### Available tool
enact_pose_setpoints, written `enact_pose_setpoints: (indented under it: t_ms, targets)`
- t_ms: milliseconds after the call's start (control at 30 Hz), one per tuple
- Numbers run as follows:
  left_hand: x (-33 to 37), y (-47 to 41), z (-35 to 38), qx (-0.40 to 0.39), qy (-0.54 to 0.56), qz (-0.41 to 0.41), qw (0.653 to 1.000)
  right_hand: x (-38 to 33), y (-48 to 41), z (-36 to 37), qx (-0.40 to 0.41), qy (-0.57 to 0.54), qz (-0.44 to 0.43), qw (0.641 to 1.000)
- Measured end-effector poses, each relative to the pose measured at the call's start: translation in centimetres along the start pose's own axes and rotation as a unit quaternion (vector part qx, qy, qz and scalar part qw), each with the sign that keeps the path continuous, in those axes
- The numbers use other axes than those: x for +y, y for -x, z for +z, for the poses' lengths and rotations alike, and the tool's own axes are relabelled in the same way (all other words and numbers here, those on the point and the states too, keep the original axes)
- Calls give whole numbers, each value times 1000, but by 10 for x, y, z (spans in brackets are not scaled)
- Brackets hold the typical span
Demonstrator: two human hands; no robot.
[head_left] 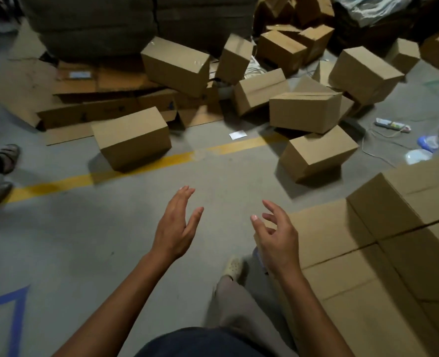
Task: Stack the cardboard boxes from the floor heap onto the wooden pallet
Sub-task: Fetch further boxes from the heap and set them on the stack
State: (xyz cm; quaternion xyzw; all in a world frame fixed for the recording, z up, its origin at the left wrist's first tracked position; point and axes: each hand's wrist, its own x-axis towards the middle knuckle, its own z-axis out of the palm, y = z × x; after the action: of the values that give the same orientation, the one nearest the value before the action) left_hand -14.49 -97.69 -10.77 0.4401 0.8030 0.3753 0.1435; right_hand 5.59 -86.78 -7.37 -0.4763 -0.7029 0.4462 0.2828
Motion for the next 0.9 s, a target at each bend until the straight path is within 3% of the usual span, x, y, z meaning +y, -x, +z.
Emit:
enact_pose_setpoints:
  t_ms: [600,900]
  targets:
    - [-86,-330,-63,177,11,-165,970,-109,-404,180,-206,10,-109,973]
    - [-216,-509,-94,218,41,-206,953,-150,-584,339,-254,69,-122,957]
